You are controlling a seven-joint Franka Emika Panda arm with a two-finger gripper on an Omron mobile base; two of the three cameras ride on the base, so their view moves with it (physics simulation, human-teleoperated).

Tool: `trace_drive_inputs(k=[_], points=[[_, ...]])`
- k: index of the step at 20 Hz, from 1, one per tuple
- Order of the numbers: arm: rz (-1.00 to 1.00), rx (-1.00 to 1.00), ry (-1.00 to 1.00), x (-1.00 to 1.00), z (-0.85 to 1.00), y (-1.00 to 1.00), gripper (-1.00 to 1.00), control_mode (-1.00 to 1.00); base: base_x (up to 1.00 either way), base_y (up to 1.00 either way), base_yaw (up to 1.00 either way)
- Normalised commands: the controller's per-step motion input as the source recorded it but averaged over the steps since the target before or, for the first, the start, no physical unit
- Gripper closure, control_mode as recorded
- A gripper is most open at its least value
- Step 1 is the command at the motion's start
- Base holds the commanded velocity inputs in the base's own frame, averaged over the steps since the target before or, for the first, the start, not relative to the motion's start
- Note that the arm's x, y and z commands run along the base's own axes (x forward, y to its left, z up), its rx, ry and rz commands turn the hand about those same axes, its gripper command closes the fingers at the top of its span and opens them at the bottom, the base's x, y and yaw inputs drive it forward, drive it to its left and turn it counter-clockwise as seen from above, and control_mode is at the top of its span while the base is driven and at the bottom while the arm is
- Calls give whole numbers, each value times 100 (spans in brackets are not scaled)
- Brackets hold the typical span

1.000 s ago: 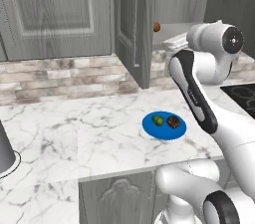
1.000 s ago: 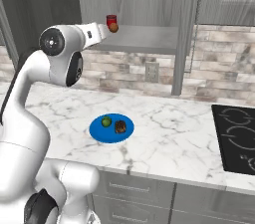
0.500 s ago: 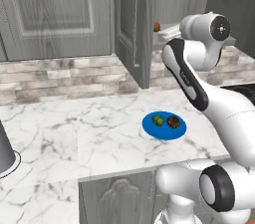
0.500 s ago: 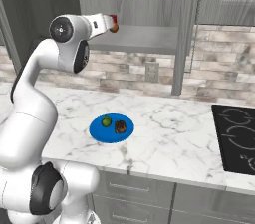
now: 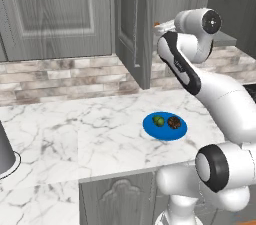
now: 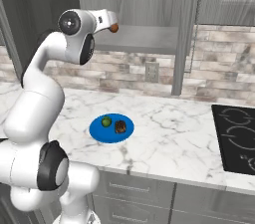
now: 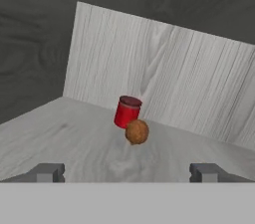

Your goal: Pick the avocado and bread from the counter and place them on the plate. Then pick the jam from the cabinet and place it next to the plate. Lastly close the cabinet door.

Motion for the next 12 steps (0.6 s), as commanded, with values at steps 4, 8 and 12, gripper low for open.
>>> trace_drive_inputs(k=[4, 8, 12], points=[[0, 1, 0, 41, 1, 0, -100, -100, 0, 0, 0], [-1, 0, 0, 48, 2, 0, -100, -100, 0, 0, 0], [-1, 0, 0, 46, 2, 0, -100, -100, 0, 0, 0]])
